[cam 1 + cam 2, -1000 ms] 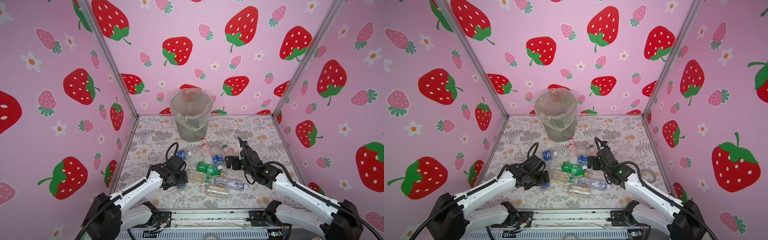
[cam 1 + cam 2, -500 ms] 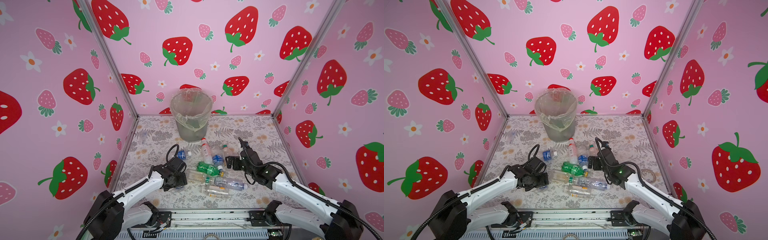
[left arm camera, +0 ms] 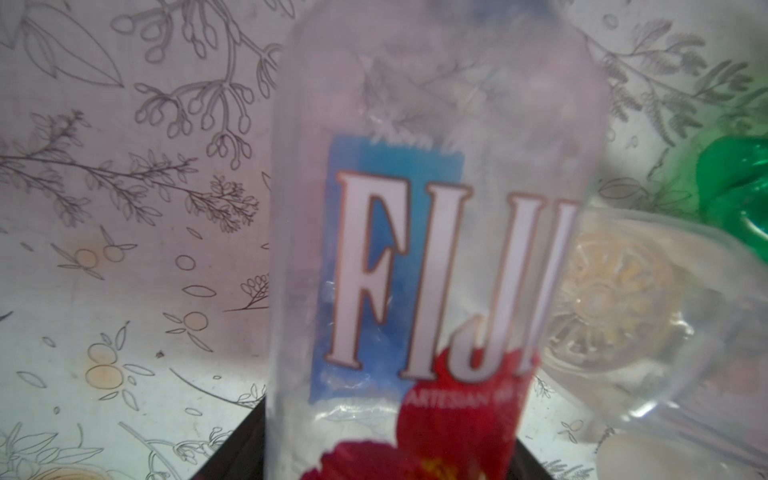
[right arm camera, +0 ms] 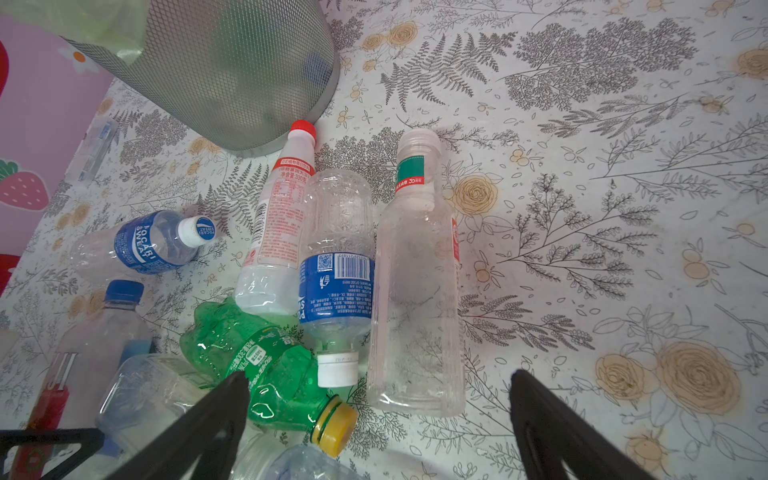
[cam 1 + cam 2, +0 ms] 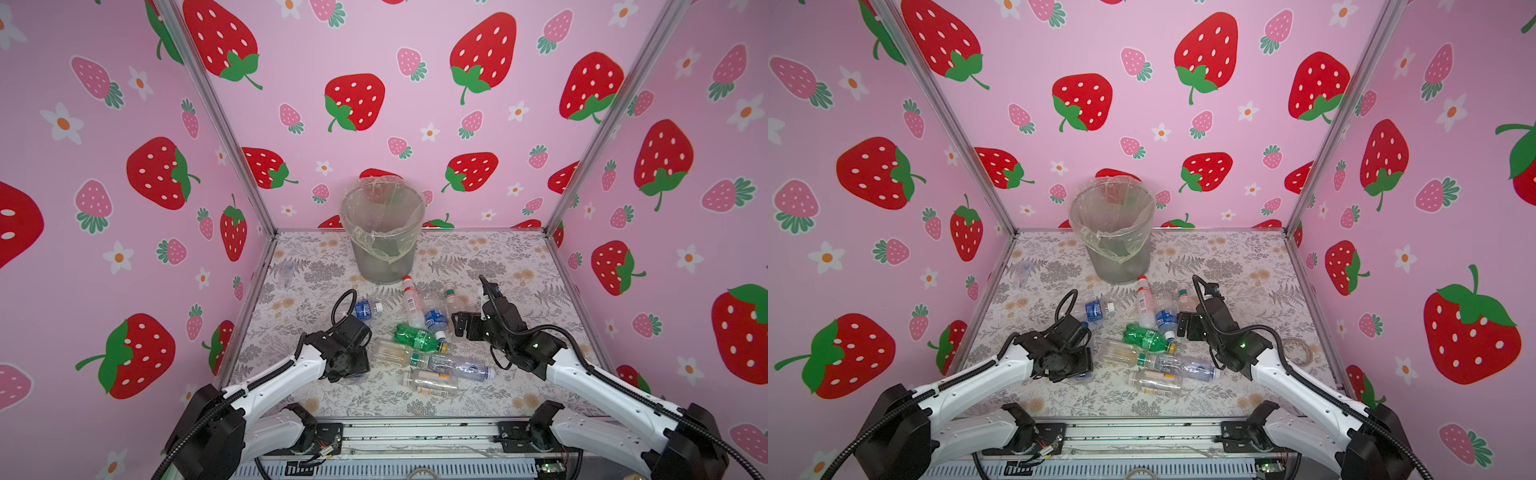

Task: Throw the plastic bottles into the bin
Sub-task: 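Lower the left gripper onto the FIJI bottle and close on it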

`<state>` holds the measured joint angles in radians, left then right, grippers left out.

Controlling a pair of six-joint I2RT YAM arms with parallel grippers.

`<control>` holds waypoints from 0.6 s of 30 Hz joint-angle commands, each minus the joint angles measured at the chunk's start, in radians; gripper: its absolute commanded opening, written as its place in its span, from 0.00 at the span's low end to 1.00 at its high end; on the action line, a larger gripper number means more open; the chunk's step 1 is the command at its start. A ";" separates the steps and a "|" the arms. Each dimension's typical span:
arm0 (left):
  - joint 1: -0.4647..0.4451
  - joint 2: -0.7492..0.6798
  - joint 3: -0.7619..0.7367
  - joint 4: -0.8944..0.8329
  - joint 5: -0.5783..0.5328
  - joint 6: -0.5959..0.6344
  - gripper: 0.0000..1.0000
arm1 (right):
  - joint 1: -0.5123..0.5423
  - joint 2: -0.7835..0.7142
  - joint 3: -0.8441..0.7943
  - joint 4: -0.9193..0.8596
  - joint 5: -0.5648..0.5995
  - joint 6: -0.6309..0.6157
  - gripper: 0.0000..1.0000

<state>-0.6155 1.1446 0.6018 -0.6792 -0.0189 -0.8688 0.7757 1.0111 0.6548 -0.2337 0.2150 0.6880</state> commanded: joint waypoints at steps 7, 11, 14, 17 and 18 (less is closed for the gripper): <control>-0.004 -0.050 0.009 -0.050 -0.044 -0.013 0.63 | -0.004 -0.024 -0.021 -0.007 -0.009 0.023 0.99; -0.004 -0.078 0.025 -0.076 -0.055 -0.013 0.63 | -0.004 -0.019 -0.024 -0.004 -0.009 0.025 0.99; -0.004 -0.098 0.032 -0.078 -0.047 -0.015 0.63 | -0.005 -0.013 -0.020 -0.005 -0.010 0.025 0.99; -0.004 -0.112 0.044 -0.073 -0.039 -0.010 0.63 | -0.006 -0.012 -0.018 -0.006 -0.011 0.028 0.99; -0.004 -0.115 0.049 -0.076 -0.042 -0.009 0.63 | -0.006 -0.013 -0.018 -0.006 -0.011 0.028 0.99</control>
<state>-0.6155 1.0462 0.6025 -0.7238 -0.0414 -0.8688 0.7757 1.0058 0.6434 -0.2337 0.2073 0.6960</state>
